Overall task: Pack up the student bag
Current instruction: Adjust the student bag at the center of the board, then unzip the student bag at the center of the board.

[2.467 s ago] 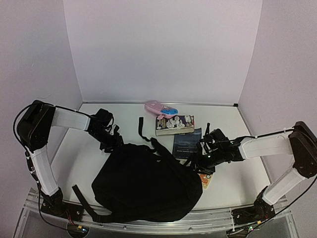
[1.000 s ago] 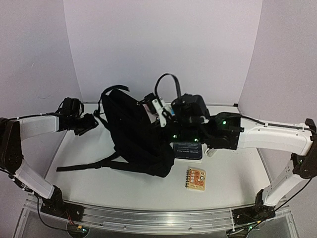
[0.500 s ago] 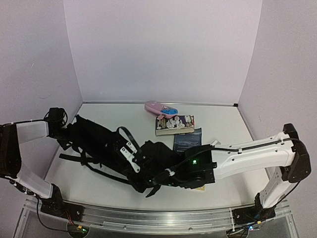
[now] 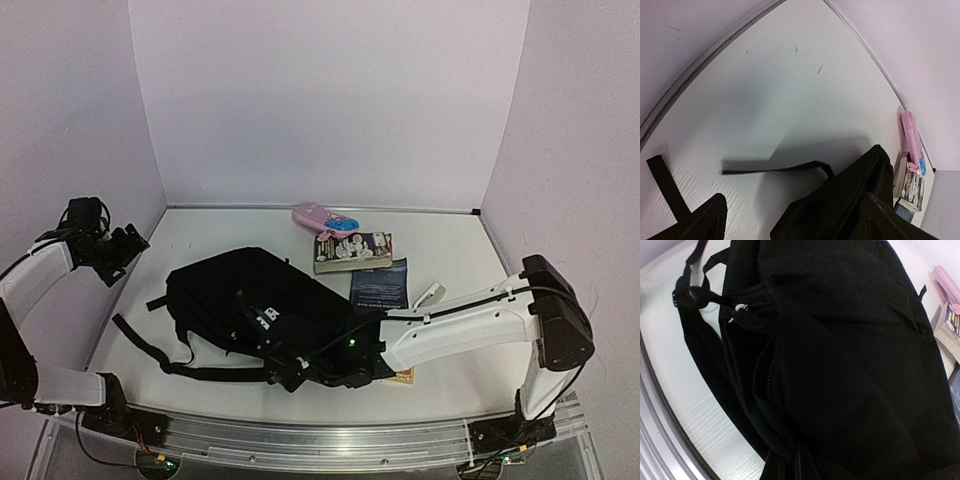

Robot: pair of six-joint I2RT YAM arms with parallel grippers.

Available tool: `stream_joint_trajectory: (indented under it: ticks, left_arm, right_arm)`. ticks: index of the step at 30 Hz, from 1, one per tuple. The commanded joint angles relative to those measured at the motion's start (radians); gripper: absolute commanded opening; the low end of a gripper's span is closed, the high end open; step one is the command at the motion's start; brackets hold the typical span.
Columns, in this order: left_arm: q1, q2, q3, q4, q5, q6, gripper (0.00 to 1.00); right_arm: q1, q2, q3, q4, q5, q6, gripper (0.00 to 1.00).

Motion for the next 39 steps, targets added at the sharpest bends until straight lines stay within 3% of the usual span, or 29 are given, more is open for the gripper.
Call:
stream_joint_trajectory:
  ticks: [1,3,4,8,12,16,24,28,39]
  left_arm:
    - [-0.007,-0.01,-0.011,-0.034,0.142,0.025,0.93]
    - [-0.023,0.016,-0.037,-0.027,0.206,0.013,0.93]
    - [-0.035,0.03,-0.049,-0.023,0.223,0.008,0.93]
    - [-0.069,0.05,-0.104,0.032,0.287,-0.022,0.93]
    - [-0.094,0.047,-0.163,0.113,0.329,-0.073,0.93]
    - [-0.12,0.075,-0.216,0.194,0.35,-0.115,0.91]
    - [-0.18,0.138,-0.265,0.24,0.301,-0.158,0.74]
    - [-0.18,0.147,-0.301,0.305,0.318,-0.186,0.7]
    - [-0.185,0.214,-0.321,0.373,0.352,-0.2,0.59]
  right_arm:
    - [-0.039,-0.05,-0.042,-0.003,0.058,0.063,0.27]
    - [-0.041,-0.09,-0.063,-0.004,0.044,0.078,0.54]
    - [-0.041,-0.112,-0.072,-0.003,0.038,0.087,0.63]
    - [-0.041,-0.189,-0.089,-0.01,0.008,0.155,0.79]
    - [-0.041,-0.199,-0.059,-0.009,-0.048,0.264,0.79]
    - [-0.041,-0.11,0.023,-0.001,-0.141,0.352,0.67]
    - [-0.036,0.049,0.129,0.039,-0.28,0.379,0.55]
    - [-0.034,0.089,0.133,0.071,-0.335,0.398,0.54]
    - [-0.034,0.186,0.182,0.065,-0.242,0.427,0.57]
